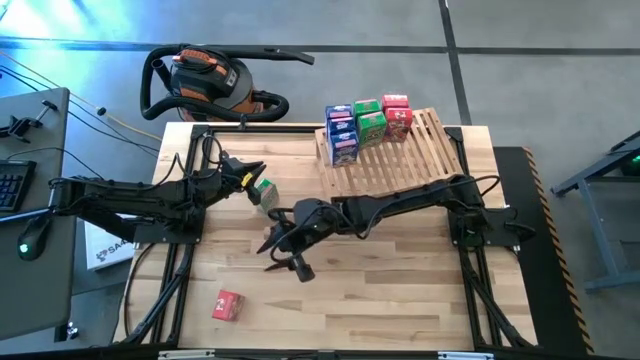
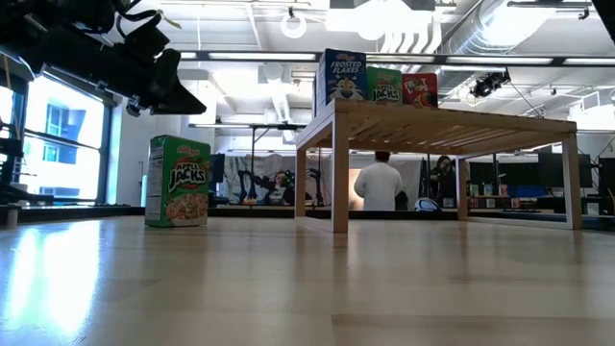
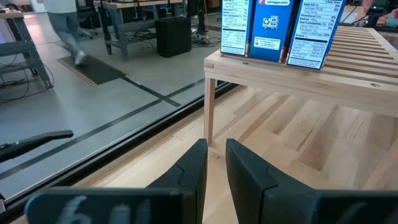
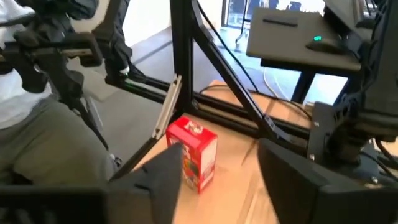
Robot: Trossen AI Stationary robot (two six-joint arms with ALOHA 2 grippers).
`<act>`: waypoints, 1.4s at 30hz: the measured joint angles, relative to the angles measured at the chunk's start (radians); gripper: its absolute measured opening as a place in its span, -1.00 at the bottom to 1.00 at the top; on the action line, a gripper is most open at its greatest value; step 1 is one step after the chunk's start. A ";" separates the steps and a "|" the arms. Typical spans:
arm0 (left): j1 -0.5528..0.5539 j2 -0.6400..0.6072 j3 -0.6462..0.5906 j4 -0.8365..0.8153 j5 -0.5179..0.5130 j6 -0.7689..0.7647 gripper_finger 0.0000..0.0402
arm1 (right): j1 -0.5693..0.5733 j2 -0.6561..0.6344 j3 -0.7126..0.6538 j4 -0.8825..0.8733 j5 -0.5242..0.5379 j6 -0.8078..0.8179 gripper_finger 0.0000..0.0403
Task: Stack cereal on shelf
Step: Put the green cereal box on the shelf aligned with the other green cereal boxes
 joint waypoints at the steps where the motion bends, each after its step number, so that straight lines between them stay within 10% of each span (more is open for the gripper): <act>1: 0.000 0.000 0.000 0.000 0.000 0.000 -0.76 | 0.002 0.000 -0.005 -0.001 0.001 0.001 0.05; 10: 0.019 0.000 0.000 0.021 0.021 0.000 -0.76 | 0.048 0.000 -0.008 -0.101 0.028 0.000 0.23; 21: 0.059 0.005 -0.001 0.046 0.118 -0.069 -0.76 | 0.084 -0.032 -0.008 -0.331 0.151 -0.126 -0.87; 25: 0.059 0.005 0.000 0.068 0.123 -0.174 -0.76 | 0.112 -0.047 -0.018 -0.408 0.214 -0.108 -0.91; 36: 0.064 0.004 0.000 0.239 0.160 -0.176 -0.76 | 0.148 -0.193 -0.552 0.262 0.290 0.031 -0.99; 42: 0.075 0.005 0.000 0.248 0.447 -0.160 -0.81 | 0.176 -0.298 -0.756 0.485 0.362 0.079 -1.00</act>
